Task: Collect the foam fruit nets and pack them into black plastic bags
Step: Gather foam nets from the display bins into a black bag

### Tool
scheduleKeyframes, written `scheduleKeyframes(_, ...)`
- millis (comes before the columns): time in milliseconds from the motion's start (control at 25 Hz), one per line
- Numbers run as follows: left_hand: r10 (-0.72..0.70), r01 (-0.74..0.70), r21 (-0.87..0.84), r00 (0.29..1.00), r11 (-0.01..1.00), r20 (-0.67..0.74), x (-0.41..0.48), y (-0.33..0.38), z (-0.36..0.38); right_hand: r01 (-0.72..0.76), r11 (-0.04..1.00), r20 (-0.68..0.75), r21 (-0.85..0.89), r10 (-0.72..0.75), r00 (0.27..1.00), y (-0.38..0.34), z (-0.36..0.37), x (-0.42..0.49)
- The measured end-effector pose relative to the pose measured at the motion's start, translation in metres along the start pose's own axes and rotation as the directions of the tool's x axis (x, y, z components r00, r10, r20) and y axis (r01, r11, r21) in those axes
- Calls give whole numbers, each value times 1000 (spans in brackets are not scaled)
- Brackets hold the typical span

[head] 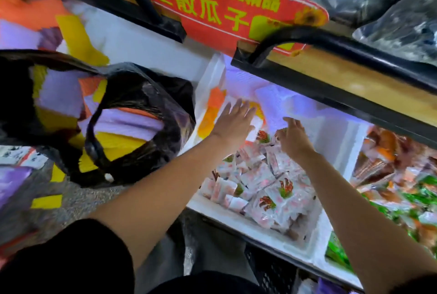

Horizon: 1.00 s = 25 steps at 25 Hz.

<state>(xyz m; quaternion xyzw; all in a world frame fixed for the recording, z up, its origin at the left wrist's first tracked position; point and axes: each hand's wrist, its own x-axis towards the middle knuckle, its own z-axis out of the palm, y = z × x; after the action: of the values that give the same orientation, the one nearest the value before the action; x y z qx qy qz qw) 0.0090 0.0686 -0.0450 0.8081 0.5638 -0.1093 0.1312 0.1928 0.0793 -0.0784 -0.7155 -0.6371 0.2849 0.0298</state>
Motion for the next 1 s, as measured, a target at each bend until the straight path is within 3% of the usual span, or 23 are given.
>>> scheduleKeyframes(200, -78, 73, 122, 996, 990, 36, 15, -12, 20, 73, 994, 79, -78, -66, 995, 4, 13, 21)
scheduleKeyframes(400, -172, 182, 152, 982, 972, -73, 0, -9, 36, 36, 988, 53, -152, -28, 998, 0, 25, 29)
scheduleKeyframes(480, -189, 193, 31, 976, 981, -110, -9, -8, 42, 26, 992, 16, -120, -25, 1000, -1, 26, 29)
scheduleKeyframes(560, -239, 206, -226, 962, 952, -131, -21, -5, 50, 40, 998, -27, -39, -42, 999, 0, 25, 26)
scheduleKeyframes(680, -366, 276, -560, 929, 782, -54, -41, 1, 63, 129, 990, -37, -57, -131, 991, 7, 23, 20)
scheduleKeyframes(760, -400, 288, -649, 916, 704, -27, -54, 6, 72, 135, 991, 16, 10, -135, 991, 8, 24, 17)
scheduleKeyframes(840, -424, 295, -710, 905, 639, -5, -66, 13, 76, 68, 975, 48, 212, -80, 996, 2, 27, 19)
scheduleKeyframes(1000, -474, 296, -800, 880, 523, 15, -86, 15, 77, -117, 825, 86, 553, 83, 993, -23, 39, 29)
